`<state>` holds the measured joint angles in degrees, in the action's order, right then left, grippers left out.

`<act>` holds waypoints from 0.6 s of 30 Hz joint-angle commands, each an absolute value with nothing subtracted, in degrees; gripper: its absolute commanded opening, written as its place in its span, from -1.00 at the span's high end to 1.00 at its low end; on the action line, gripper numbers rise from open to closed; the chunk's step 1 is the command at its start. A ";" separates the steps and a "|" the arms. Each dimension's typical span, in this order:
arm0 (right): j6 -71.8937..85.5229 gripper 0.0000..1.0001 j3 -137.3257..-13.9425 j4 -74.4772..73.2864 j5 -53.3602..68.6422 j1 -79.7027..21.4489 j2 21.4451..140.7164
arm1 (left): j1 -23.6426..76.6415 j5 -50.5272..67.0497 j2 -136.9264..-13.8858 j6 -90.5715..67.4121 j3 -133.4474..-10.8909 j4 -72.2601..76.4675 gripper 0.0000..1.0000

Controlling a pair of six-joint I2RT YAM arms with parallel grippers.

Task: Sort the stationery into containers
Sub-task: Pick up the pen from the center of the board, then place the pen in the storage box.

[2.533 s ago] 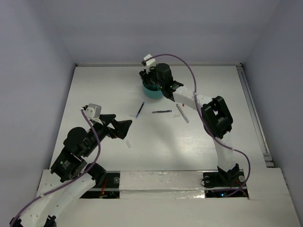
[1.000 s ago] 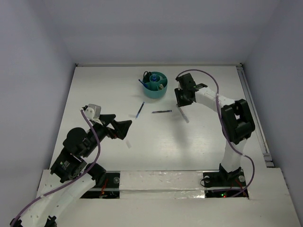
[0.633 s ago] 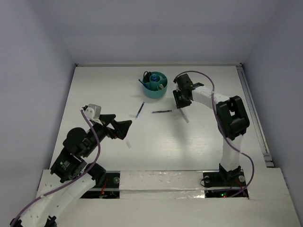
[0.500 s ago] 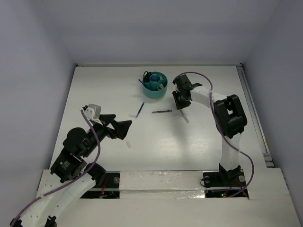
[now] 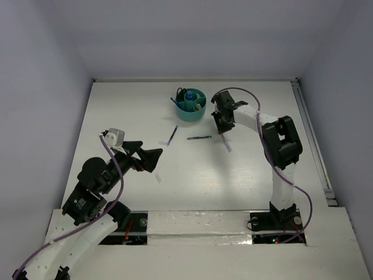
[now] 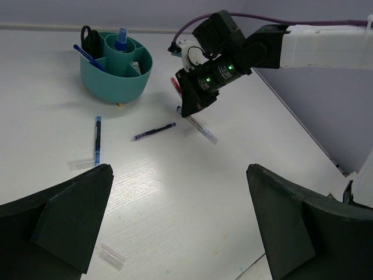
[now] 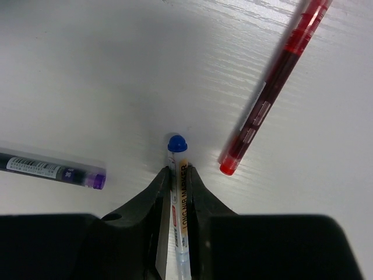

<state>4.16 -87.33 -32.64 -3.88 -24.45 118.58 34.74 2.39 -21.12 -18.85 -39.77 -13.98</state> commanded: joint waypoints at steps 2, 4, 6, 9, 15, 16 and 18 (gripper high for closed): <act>0.97 1.00 -87.98 -31.73 -5.09 -24.79 114.62 | 34.37 2.99 -20.65 -18.11 -39.29 -11.25 -0.98; 0.44 1.00 -88.42 -30.25 -5.71 -24.79 111.46 | 34.37 3.08 -20.83 -18.11 -39.29 -11.16 -0.98; -1.32 1.00 -88.24 -28.31 -6.06 -24.79 107.26 | 34.37 3.25 -21.00 -18.11 -39.29 -11.16 -0.98; -2.28 1.00 -87.28 -22.52 -6.33 -26.36 102.93 | 33.84 3.16 -21.09 -18.11 -39.29 -11.16 -0.98; -1.32 1.00 -82.98 -3.72 1.74 -31.19 96.86 | 32.70 3.25 -21.09 -18.19 -39.29 -11.16 -0.98; -0.80 1.00 -82.53 -0.99 2.80 -31.90 96.86 | 32.70 3.25 -21.09 -18.11 -39.29 -11.16 -0.98; -0.88 1.00 -81.74 8.67 4.04 -34.17 97.99 | 32.70 3.08 -21.01 -18.11 -39.29 -11.16 -0.98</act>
